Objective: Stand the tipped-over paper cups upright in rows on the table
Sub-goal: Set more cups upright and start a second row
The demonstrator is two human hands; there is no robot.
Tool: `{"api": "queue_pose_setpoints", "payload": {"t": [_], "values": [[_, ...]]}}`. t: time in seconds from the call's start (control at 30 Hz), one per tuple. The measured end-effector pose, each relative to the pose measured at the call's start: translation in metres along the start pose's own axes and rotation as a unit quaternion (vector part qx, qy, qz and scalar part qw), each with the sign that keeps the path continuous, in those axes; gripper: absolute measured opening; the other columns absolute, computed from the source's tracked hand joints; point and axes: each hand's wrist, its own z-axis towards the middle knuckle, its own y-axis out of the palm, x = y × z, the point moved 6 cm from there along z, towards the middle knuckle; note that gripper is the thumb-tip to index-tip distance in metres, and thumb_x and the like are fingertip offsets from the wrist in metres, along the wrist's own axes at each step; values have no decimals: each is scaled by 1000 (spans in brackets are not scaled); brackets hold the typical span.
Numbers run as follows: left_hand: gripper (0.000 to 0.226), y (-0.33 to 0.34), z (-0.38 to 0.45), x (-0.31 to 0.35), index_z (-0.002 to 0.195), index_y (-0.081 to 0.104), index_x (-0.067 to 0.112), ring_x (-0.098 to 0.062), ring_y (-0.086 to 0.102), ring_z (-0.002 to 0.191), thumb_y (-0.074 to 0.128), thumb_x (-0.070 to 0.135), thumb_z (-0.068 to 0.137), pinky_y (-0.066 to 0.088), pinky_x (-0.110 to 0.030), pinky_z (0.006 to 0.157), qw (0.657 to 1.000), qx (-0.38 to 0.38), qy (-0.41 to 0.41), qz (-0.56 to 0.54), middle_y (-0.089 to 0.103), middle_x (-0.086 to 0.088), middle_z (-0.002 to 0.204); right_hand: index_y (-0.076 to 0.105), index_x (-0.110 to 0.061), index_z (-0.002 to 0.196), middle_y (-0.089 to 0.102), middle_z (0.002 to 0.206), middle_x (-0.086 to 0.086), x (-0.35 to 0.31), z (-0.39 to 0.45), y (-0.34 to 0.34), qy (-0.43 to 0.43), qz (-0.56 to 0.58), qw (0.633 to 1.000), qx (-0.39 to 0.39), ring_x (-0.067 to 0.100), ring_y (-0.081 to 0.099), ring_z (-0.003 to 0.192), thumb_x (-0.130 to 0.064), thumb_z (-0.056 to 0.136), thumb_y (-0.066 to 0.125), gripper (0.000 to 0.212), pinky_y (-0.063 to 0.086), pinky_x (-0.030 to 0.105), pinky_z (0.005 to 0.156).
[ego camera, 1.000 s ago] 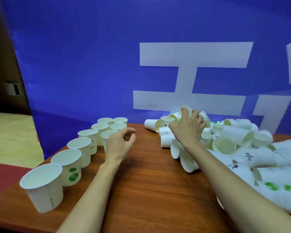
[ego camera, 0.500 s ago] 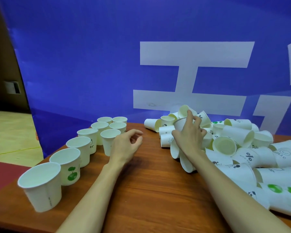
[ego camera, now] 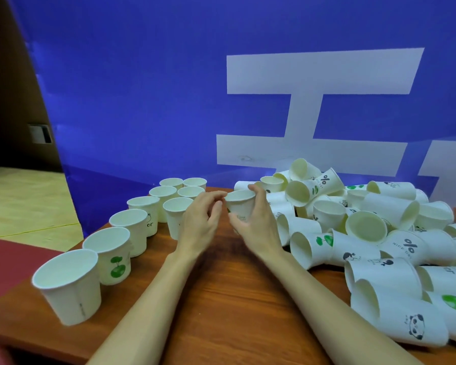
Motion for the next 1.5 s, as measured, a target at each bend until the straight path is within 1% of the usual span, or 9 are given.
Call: {"api": "queue_pose_setpoints", "payload": {"t": [0.2,0.4,0.53,0.7,0.8,0.93,1.1,1.27,1.5], "values": [[19,12,-2,-6,106,69,27,-3,58,95,54,27,94,50,-25,80,999,-48,17,4,59,16,104,36,-23,135,55,130,-3,17,-11,13,25,32,999,-13,16,57,112,-39,82,72,66,46,27,84],[10,13,-8,-3,91,70,30,-4,57,76,61,35,88,46,-25,67,996,-86,0,10,61,13,85,34,-27,122,53,117,-7,21,-16,24,35,25,997,-61,20,57,99,-41,82,73,58,34,23,68],[13,14,-8,-6,92,70,34,0,58,78,67,42,83,50,-26,68,995,-94,-9,24,63,14,87,32,-28,132,57,126,-2,21,-18,27,47,40,995,-82,19,58,107,-50,81,70,67,41,26,79],[20,14,-9,-8,96,71,32,0,57,76,69,44,80,50,-25,68,994,-104,-3,46,62,15,90,27,-25,146,51,140,-3,22,-18,29,48,40,992,-106,18,54,121,-44,82,71,80,44,27,92],[11,-8,1,-9,90,69,30,-3,56,75,61,37,89,47,-21,66,997,-23,-18,67,61,14,86,30,-25,144,49,140,-6,23,-18,31,37,22,994,-103,14,50,123,-41,80,75,80,39,20,88],[30,-39,5,-22,78,67,21,-11,59,66,48,34,96,46,-32,52,988,74,-69,116,64,6,69,32,-26,143,48,139,-6,22,-19,30,26,19,995,-99,11,48,122,-41,81,75,77,37,18,88],[36,-36,2,-27,73,68,22,-13,59,64,45,37,96,46,-32,53,986,45,-95,130,64,6,64,31,-26,144,48,140,-4,21,-20,30,21,13,994,-107,11,47,122,-41,82,73,76,38,19,89],[40,-31,1,-39,72,68,24,-11,61,68,42,42,96,53,-42,65,986,2,-120,119,66,7,66,28,-25,147,45,144,-3,20,-22,29,22,11,994,-110,13,46,127,-42,82,73,81,40,22,96],[28,-22,0,-27,78,69,28,-7,60,73,48,40,93,47,-25,62,994,-29,-98,43,66,12,74,18,-23,153,44,149,-4,20,-24,31,42,17,988,-145,15,46,131,-47,80,74,96,38,19,93]]}}
